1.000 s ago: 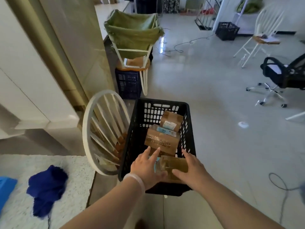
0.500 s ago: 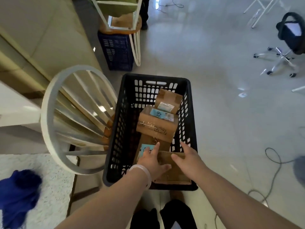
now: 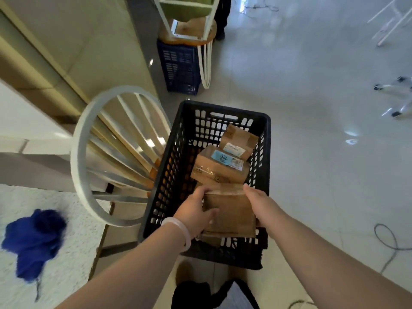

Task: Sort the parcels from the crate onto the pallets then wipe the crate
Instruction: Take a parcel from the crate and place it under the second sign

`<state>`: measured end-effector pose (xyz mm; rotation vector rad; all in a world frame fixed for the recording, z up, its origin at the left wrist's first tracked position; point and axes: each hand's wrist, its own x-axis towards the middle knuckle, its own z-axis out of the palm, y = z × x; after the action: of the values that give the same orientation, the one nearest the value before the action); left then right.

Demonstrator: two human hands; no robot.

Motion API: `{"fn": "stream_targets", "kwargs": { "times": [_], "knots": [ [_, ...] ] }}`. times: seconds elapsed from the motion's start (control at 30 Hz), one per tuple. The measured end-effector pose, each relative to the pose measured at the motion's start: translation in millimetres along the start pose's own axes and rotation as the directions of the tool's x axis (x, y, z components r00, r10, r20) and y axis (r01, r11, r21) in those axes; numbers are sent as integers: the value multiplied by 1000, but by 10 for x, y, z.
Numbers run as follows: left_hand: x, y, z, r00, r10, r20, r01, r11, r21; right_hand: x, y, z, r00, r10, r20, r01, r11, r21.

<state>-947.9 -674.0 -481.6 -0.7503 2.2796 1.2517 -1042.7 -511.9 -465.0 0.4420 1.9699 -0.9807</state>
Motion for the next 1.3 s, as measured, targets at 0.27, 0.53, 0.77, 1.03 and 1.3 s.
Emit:
{"fn": "stream_targets", "kwargs": {
  "times": [0.27,0.53,0.77,1.03,1.3],
  "knots": [
    [-219,375,-177,987,-3,-161,-26,984,-177,-239,-249,-93,976,-205,71,202,978,51],
    [-295,883,-287,966,-190,-173,159,971,-180,-584,-437,-228,824,-533,193,560,817,-138],
    [-348,953,-300,940,-264,-219,198,939,-281,-658,-468,-327,735,-607,302,642,767,-21],
    [-470,873,-309,976,-210,-55,119,728,-675,-576,-471,-429,867,-480,135,489,872,-37],
    [-580,1012,-270,867,-27,-498,-17,996,-84,-751,-526,-495,770,-587,249,605,796,6]
  ]
}}
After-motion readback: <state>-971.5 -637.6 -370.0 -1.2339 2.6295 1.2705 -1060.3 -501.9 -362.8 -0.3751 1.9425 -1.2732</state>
